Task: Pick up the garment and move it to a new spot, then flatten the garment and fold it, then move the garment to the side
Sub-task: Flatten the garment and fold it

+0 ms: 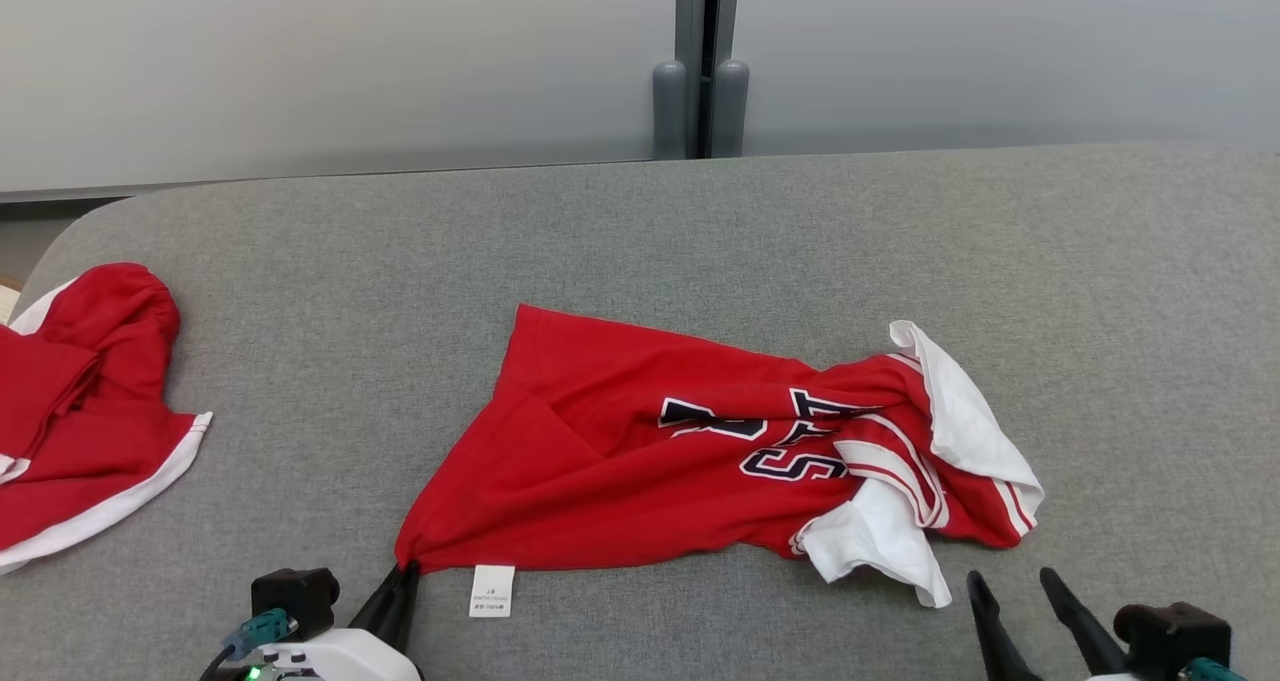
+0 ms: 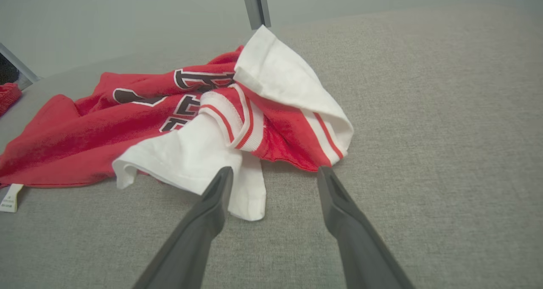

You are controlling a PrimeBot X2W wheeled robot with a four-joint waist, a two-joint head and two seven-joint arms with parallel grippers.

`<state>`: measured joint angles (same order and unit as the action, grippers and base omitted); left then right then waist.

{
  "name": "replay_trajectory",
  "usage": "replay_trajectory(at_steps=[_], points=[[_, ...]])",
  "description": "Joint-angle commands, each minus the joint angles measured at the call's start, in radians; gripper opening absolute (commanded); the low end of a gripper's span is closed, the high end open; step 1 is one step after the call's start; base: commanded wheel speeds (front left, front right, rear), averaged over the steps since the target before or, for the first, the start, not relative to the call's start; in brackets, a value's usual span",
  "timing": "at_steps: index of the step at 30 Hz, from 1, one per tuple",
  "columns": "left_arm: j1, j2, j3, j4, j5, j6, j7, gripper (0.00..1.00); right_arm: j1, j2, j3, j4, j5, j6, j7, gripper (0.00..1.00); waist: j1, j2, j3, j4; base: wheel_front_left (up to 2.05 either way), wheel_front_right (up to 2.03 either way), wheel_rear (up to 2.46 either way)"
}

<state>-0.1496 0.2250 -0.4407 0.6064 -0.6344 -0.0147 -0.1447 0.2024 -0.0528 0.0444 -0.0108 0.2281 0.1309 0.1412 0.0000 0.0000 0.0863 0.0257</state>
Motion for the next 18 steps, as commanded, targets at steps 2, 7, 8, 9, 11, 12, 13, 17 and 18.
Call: replay_trajectory(at_steps=[2, 7, 8, 9, 11, 12, 13, 17, 18], points=[[-0.025, 0.0, 0.0, 0.019, -0.004, -0.009, -0.013, 0.0, 0.005, -0.007, 0.017, 0.023, 0.015, 0.0, 0.002, 1.0, 0.0, 0.0, 0.007, -0.001, 0.0, 0.0, 0.0], [-0.057, -0.005, -0.006, 0.059, 0.002, -0.022, -0.032, 0.0, -0.047, -0.013, 0.051, 0.111, 0.04, 0.0, -0.022, 1.0, 0.0, 0.0, 0.027, 0.003, 0.0, 0.0, 0.0], [-0.066, -0.007, -0.009, 0.066, 0.005, -0.023, -0.035, 0.0, -0.058, -0.013, 0.054, 0.131, 0.048, 0.0, -0.029, 1.0, 0.0, 0.0, 0.033, 0.007, 0.0, 0.0, 0.0], [-0.072, -0.007, -0.009, 0.071, 0.006, -0.024, -0.038, 0.0, -0.074, -0.012, 0.057, 0.151, 0.049, 0.0, -0.037, 1.0, 0.0, 0.0, 0.037, 0.009, 0.0, 0.0, 0.0], [-0.086, -0.013, -0.014, 0.08, 0.009, -0.028, -0.044, 0.0, -0.099, -0.011, 0.069, 0.203, 0.057, 0.0, -0.034, 1.0, 0.0, 0.0, 0.047, 0.016, 0.0, 0.0, 0.0], [-0.092, -0.014, -0.015, 0.084, 0.01, -0.028, -0.047, 0.0, -0.112, -0.013, 0.079, 0.229, 0.06, 0.0, -0.032, 1.0, 0.0, 0.0, 0.051, 0.019, 0.0, 0.0, 0.0], [-0.098, -0.018, -0.017, 0.089, 0.012, -0.03, -0.049, 0.0, -0.125, -0.015, 0.085, 0.256, 0.066, 0.0, -0.034, 1.0, 0.0, 0.0, 0.055, 0.024, 0.0, 0.0, 0.0], [-0.122, -0.028, -0.022, 0.104, 0.016, -0.036, -0.062, 0.0, -0.154, -0.022, 0.114, 0.348, 0.075, 0.0, -0.037, 0.95, 0.0, 0.0, 0.075, 0.036, 0.0, 0.0, 0.0], [-0.125, -0.029, -0.023, 0.105, 0.017, -0.037, -0.065, 0.0, -0.158, -0.024, 0.117, 0.365, 0.074, 0.0, -0.043, 0.54, 0.0, 0.0, 0.078, 0.038, 0.0, 0.0, 0.0]])
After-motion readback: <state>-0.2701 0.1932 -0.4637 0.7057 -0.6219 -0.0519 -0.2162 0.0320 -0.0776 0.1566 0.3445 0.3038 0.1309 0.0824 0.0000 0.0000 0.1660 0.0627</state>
